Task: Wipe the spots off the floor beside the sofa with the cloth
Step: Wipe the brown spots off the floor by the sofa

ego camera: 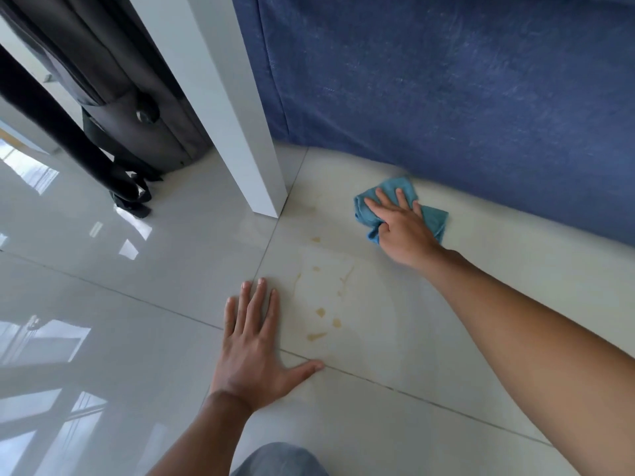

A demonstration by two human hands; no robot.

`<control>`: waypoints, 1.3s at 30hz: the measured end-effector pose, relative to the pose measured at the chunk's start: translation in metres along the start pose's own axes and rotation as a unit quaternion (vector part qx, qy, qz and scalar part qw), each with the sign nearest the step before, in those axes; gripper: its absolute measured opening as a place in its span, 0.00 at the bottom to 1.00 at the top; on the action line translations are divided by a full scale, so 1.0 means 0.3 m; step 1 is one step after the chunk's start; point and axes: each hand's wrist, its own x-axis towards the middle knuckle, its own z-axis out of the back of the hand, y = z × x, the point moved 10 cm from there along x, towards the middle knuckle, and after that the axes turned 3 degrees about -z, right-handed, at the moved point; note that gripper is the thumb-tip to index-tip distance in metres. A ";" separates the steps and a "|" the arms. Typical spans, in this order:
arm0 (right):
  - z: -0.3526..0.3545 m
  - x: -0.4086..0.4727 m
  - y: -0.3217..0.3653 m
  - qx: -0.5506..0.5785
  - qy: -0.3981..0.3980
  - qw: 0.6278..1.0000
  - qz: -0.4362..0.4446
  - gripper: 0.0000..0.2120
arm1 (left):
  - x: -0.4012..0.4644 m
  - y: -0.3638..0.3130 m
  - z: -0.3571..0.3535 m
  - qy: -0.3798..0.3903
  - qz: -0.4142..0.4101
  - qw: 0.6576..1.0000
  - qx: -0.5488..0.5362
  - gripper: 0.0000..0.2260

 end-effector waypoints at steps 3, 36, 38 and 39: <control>-0.002 0.013 0.032 0.011 0.037 0.998 0.040 0.31 | -0.003 0.005 -0.002 0.002 0.001 1.000 -0.003 0.57; -0.089 0.122 0.275 0.011 0.051 0.994 0.100 0.29 | 0.003 0.002 0.009 -0.043 -0.013 0.999 -0.006 0.56; -0.130 0.107 0.349 0.013 0.070 0.989 0.132 0.29 | 0.000 0.006 0.013 -0.042 -0.010 0.999 -0.006 0.56; -0.147 0.085 0.370 0.014 0.082 0.984 0.160 0.29 | -0.001 0.008 0.015 -0.040 -0.007 0.999 -0.004 0.56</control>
